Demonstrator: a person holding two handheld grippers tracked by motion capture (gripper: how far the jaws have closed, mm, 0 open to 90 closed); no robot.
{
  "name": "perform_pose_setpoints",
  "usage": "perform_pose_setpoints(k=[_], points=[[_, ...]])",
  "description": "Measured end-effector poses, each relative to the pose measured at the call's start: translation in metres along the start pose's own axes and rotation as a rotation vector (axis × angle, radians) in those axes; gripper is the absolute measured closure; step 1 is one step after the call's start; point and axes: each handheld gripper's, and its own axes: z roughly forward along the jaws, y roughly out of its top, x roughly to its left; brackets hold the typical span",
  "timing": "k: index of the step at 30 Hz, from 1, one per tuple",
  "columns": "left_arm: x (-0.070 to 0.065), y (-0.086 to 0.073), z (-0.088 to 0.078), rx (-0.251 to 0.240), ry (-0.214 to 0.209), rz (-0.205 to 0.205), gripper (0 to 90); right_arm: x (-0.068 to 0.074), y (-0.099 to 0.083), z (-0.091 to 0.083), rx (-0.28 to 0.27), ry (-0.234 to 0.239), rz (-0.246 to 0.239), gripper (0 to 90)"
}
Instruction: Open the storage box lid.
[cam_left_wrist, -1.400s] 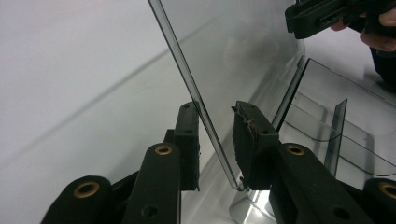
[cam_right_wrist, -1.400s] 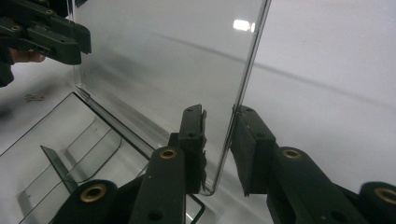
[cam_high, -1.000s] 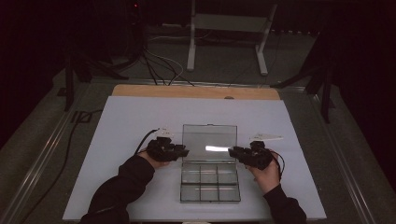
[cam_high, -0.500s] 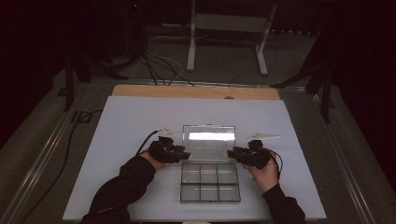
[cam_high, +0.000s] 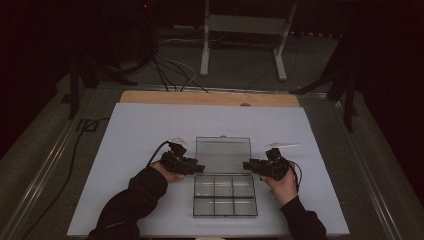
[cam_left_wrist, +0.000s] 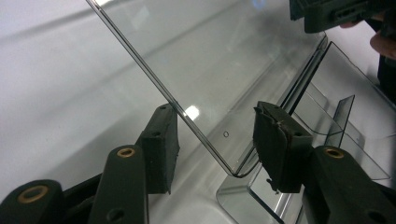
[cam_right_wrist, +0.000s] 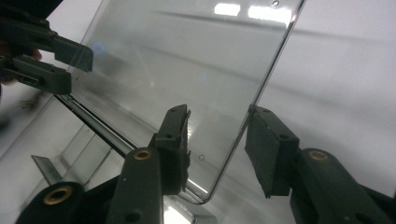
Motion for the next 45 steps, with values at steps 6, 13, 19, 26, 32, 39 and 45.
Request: perform_pose_setpoints(k=[6, 13, 19, 26, 32, 39, 45], points=[[0.004, 0.001, 0.003, 0.032, -0.029, -0.097, 45.0, -0.004, 0.001, 0.003, 0.035, 0.008, 0.074, 56.7], [0.010, 0.001, 0.005, 0.057, -0.049, -0.191, 38.6, -0.007, -0.001, 0.008, 0.069, -0.003, 0.117, 52.0], [0.012, 0.002, 0.005, 0.067, -0.065, -0.199, 34.2, -0.006, -0.002, 0.009, 0.068, 0.008, 0.103, 44.5], [0.011, 0.004, -0.003, 0.017, -0.131, -0.188, 25.4, 0.000, -0.002, 0.007, 0.025, 0.006, 0.005, 27.3], [0.001, 0.006, -0.013, -0.036, -0.084, -0.094, 21.9, 0.001, -0.003, -0.002, -0.019, 0.056, -0.020, 21.1], [-0.008, 0.004, -0.018, -0.043, -0.026, 0.064, 11.8, 0.009, -0.006, -0.013, -0.049, 0.054, -0.099, 14.8], [-0.016, 0.003, -0.021, -0.007, -0.017, 0.158, 1.9, 0.013, -0.012, -0.021, -0.071, 0.073, -0.141, 7.0]])
